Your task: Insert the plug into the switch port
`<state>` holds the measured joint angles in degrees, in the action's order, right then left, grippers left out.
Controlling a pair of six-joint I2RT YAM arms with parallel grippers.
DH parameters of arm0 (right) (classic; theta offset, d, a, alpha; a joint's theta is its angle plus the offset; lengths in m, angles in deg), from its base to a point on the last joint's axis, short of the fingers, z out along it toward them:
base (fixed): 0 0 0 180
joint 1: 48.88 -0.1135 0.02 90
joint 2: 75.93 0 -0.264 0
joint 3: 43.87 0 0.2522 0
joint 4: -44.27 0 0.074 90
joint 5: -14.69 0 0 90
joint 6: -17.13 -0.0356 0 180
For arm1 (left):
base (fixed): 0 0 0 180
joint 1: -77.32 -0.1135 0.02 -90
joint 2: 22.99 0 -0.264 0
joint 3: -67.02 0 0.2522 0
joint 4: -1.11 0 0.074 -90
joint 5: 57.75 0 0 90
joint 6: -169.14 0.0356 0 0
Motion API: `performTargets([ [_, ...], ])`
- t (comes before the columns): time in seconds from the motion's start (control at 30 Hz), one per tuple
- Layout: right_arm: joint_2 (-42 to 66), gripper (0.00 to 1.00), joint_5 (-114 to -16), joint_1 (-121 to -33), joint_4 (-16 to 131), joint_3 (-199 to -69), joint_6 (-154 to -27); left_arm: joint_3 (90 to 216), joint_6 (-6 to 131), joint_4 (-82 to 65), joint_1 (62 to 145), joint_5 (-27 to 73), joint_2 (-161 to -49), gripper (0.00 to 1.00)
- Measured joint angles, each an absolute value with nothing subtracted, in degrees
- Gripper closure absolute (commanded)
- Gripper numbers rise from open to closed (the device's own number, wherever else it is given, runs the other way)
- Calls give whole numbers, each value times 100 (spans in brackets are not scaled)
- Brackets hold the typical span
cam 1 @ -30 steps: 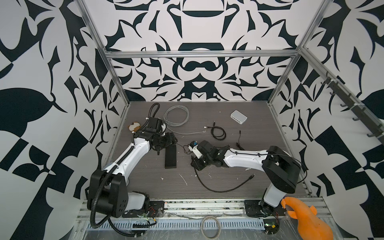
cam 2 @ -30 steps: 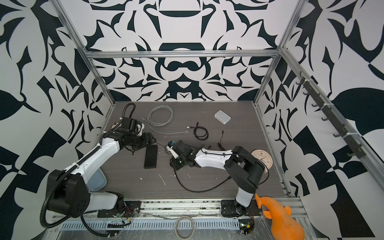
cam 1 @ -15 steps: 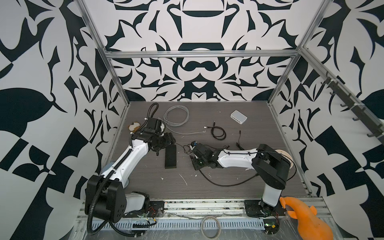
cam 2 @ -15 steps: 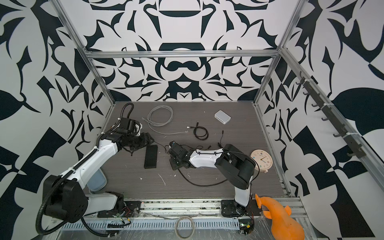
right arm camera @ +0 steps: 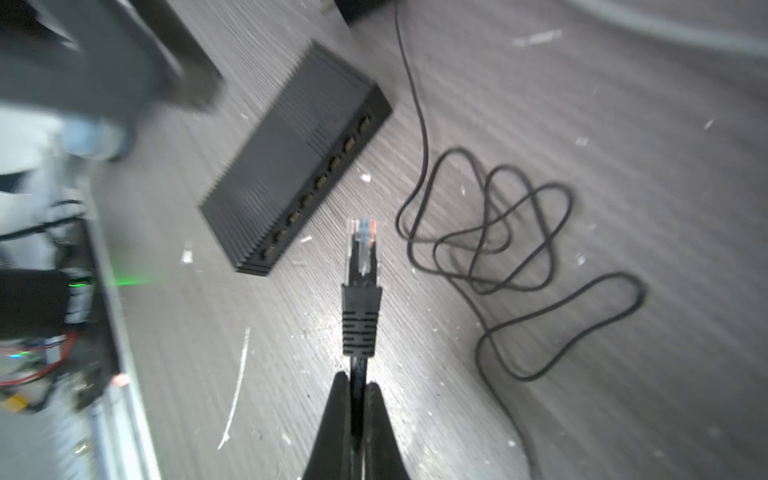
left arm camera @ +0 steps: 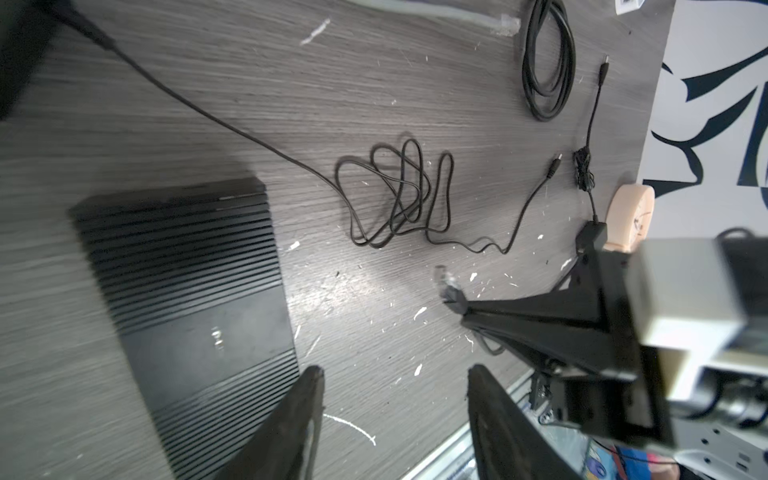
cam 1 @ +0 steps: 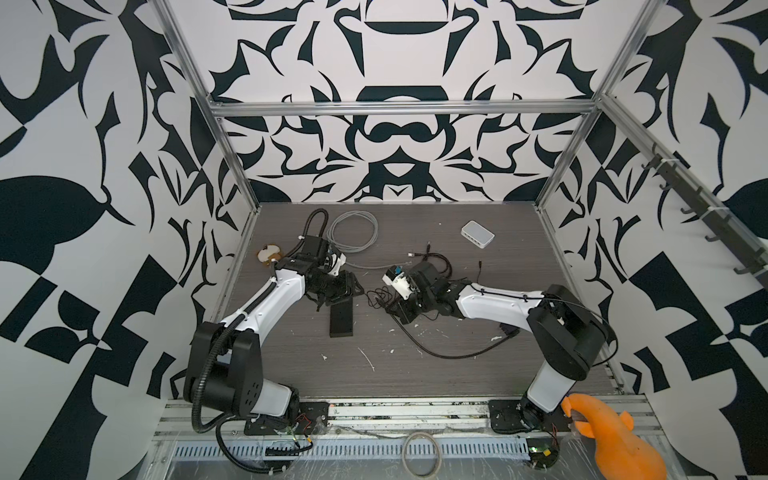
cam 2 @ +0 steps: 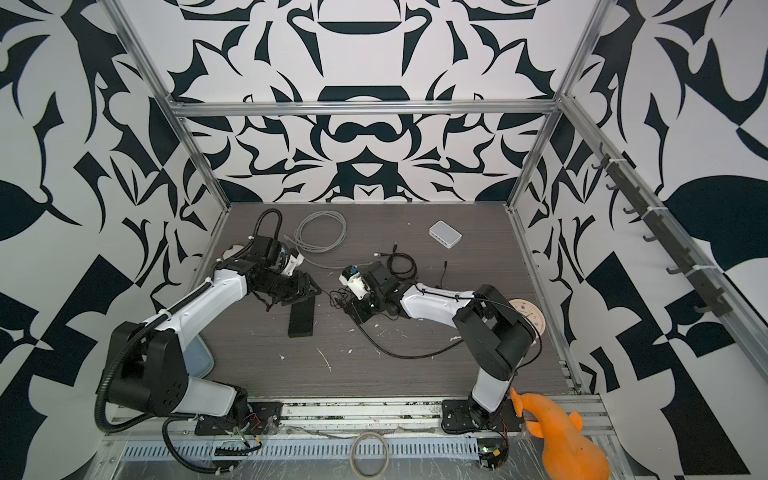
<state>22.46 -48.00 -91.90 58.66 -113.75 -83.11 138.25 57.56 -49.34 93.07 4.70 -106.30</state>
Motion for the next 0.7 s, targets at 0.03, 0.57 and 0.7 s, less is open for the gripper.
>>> performTargets([
  [0.03,2233,100,-4604,-9107,5850,-11375,-8261,13856,5782,-4939,9307,367,-10667,43],
  [0.57,2384,100,-3183,-8943,5520,-11414,-8021,13915,5723,-4528,9307,-964,-10984,52],
  [0.7,2443,100,-3183,-8939,5512,-11414,-8025,13915,5785,-4528,9307,-1054,-10986,55],
])
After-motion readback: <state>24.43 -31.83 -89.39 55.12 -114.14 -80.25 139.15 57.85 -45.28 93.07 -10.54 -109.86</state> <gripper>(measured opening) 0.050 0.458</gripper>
